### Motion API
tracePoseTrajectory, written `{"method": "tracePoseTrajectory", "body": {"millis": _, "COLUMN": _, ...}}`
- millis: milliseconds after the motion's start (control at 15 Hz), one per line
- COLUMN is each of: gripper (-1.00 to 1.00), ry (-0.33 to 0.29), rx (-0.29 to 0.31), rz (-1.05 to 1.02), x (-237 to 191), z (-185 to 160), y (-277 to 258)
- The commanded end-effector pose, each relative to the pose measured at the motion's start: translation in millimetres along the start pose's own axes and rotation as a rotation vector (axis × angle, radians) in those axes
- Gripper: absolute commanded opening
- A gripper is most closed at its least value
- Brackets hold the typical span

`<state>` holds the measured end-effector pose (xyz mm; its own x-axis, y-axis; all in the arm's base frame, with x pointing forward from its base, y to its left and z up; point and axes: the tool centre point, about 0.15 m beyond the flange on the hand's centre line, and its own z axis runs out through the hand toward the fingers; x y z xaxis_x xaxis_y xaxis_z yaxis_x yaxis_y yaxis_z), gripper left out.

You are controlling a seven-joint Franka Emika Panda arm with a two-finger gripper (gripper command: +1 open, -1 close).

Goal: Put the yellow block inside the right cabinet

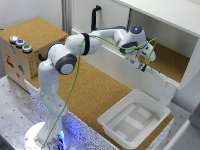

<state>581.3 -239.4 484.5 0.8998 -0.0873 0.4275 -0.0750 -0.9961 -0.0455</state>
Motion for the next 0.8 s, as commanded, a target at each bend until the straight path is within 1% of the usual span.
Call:
{"method": "tracePoseTrajectory", "body": {"millis": 0, "gripper": 1.0, "ry": -0.022, "rx": -0.091, "rz": 0.0, "x": -73.4, "z": -11.1, "y": -28.6}}
{"method": "tracePoseTrajectory", "body": {"millis": 133, "gripper": 1.0, "ry": -0.034, "rx": -0.111, "rz": -0.01, "x": -91.2, "z": -13.6, "y": -42.3}}
{"method": "tracePoseTrajectory", "body": {"millis": 200, "gripper": 1.0, "ry": -0.041, "rx": -0.109, "rz": -0.015, "x": -98.0, "z": -14.8, "y": -47.8}}
{"method": "tracePoseTrajectory", "body": {"millis": 333, "gripper": 1.0, "ry": -0.051, "rx": -0.094, "rz": -0.108, "x": -119.0, "z": -14.6, "y": -68.6}}
{"method": "tracePoseTrajectory", "body": {"millis": 400, "gripper": 1.0, "ry": -0.049, "rx": -0.076, "rz": -0.148, "x": -124.9, "z": -13.9, "y": -76.4}}
{"method": "tracePoseTrajectory", "body": {"millis": 467, "gripper": 1.0, "ry": -0.042, "rx": -0.044, "rz": -0.193, "x": -132.1, "z": -10.8, "y": -85.6}}
{"method": "tracePoseTrajectory", "body": {"millis": 533, "gripper": 1.0, "ry": -0.05, "rx": -0.033, "rz": -0.261, "x": -141.8, "z": -5.8, "y": -96.8}}
{"method": "tracePoseTrajectory", "body": {"millis": 600, "gripper": 1.0, "ry": -0.038, "rx": 0.019, "rz": -0.307, "x": -151.4, "z": -5.5, "y": -108.6}}
{"method": "tracePoseTrajectory", "body": {"millis": 667, "gripper": 1.0, "ry": -0.03, "rx": 0.035, "rz": -0.351, "x": -161.5, "z": -2.9, "y": -118.5}}
{"method": "tracePoseTrajectory", "body": {"millis": 733, "gripper": 1.0, "ry": -0.047, "rx": 0.065, "rz": -0.39, "x": -176.5, "z": -2.0, "y": -132.5}}
